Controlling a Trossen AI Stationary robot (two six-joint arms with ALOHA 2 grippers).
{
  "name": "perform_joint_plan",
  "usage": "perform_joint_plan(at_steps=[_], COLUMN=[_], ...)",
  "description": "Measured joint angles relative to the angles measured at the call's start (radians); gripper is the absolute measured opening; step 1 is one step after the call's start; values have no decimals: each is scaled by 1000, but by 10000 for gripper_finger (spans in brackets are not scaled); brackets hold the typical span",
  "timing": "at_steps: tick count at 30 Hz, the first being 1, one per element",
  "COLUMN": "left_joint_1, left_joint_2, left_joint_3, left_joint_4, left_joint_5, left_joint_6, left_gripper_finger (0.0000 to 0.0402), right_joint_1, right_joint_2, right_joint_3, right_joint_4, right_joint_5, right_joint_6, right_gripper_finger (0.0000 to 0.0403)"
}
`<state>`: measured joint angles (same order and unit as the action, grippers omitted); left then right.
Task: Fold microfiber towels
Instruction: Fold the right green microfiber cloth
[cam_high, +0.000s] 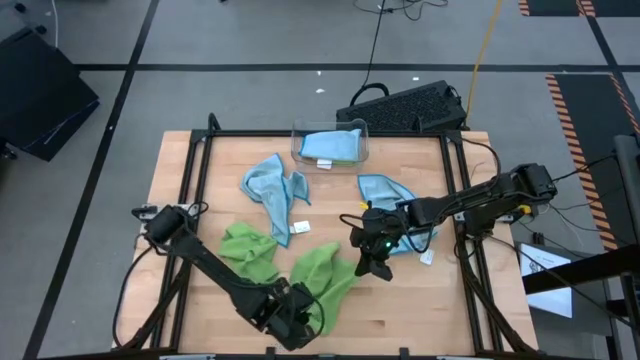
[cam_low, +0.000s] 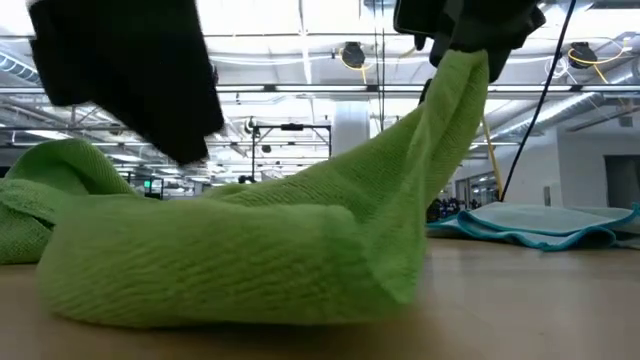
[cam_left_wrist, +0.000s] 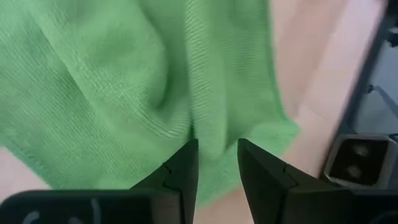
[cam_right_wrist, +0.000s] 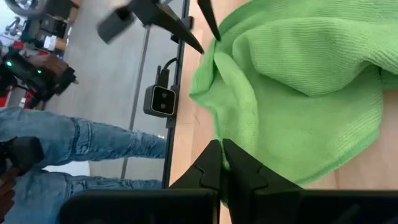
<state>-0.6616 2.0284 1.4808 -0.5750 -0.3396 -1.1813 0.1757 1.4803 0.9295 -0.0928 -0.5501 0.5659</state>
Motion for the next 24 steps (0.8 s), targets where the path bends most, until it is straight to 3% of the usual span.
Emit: perform_joint_plan(at_steps=[10,18,24], left_joint_1=[-28,-81,-80], left_joint_2=[92,70,50], left_joint_3=[1,1,1], left_joint_4=[148,135,141], left_joint_5=[107,111,68], left_joint_6=[-23,-86,-98], left_gripper_finger=[113,113,113], right_joint_1=[-36,-110,-158], right_joint_2=[-12,-132,-218], right_joint_3=[0,0,0], right_joint_4=[-34,-153,-202], right_joint_5=[15,132,152], right_joint_6=[32,23,13], right_gripper_finger=[0,0,0])
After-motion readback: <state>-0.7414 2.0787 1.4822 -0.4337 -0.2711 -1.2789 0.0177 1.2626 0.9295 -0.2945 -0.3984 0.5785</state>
